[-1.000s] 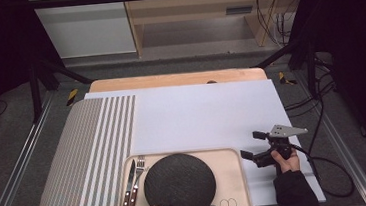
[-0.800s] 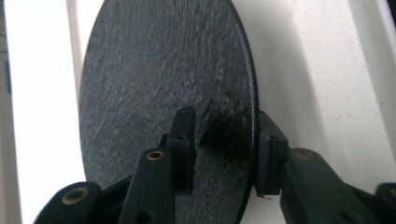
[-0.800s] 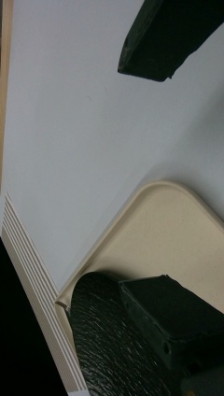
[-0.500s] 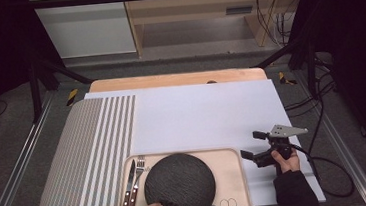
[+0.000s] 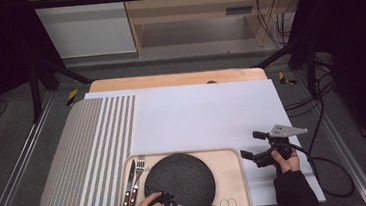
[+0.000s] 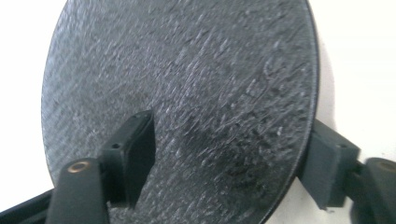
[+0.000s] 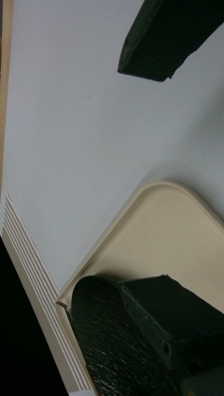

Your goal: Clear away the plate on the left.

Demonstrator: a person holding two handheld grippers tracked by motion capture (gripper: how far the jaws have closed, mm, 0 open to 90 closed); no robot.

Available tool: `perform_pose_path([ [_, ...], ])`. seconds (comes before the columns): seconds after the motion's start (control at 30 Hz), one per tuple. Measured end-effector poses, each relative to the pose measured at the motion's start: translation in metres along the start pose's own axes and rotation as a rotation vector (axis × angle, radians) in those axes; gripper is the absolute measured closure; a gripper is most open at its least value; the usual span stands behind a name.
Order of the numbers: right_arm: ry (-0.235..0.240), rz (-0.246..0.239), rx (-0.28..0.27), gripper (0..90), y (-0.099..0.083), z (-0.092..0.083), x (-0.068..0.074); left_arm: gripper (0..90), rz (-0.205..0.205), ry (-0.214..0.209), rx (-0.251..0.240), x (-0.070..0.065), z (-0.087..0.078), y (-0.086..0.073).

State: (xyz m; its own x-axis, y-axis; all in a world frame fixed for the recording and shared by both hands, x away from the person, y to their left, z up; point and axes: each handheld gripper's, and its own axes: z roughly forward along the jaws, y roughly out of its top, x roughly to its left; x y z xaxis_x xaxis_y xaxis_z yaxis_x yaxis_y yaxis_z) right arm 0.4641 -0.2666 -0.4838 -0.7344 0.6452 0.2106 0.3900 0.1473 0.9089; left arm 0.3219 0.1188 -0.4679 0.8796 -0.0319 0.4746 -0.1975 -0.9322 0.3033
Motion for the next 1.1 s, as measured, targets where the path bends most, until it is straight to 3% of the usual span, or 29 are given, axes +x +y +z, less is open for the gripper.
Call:
perform_pose_path([
  [0.2, -0.002, 0.001, -0.001, 0.3, 0.000, 0.000, 0.000, 20.5, -0.043, -0.028, -0.006, 0.004, 0.001, -0.003],
  [0.33, -0.002, 0.003, 0.000, 0.3, 0.000, 0.000, 0.000, 18.5, -0.108, -0.075, -0.030, 0.007, -0.002, -0.003],
  [0.57, -0.004, 0.003, -0.002, 0.3, 0.000, 0.000, 0.000, 12.4, -0.184, -0.126, -0.038, 0.014, -0.007, -0.007],
  [0.63, -0.005, 0.003, -0.002, 0.3, 0.000, 0.000, 0.000, 11.2, -0.235, -0.125, -0.057, 0.017, -0.011, -0.009],
  [1.1, -0.009, 0.007, 0.002, 0.3, 0.000, 0.000, 0.000, 9.8, -0.436, -0.119, -0.164, 0.052, -0.036, -0.034],
])
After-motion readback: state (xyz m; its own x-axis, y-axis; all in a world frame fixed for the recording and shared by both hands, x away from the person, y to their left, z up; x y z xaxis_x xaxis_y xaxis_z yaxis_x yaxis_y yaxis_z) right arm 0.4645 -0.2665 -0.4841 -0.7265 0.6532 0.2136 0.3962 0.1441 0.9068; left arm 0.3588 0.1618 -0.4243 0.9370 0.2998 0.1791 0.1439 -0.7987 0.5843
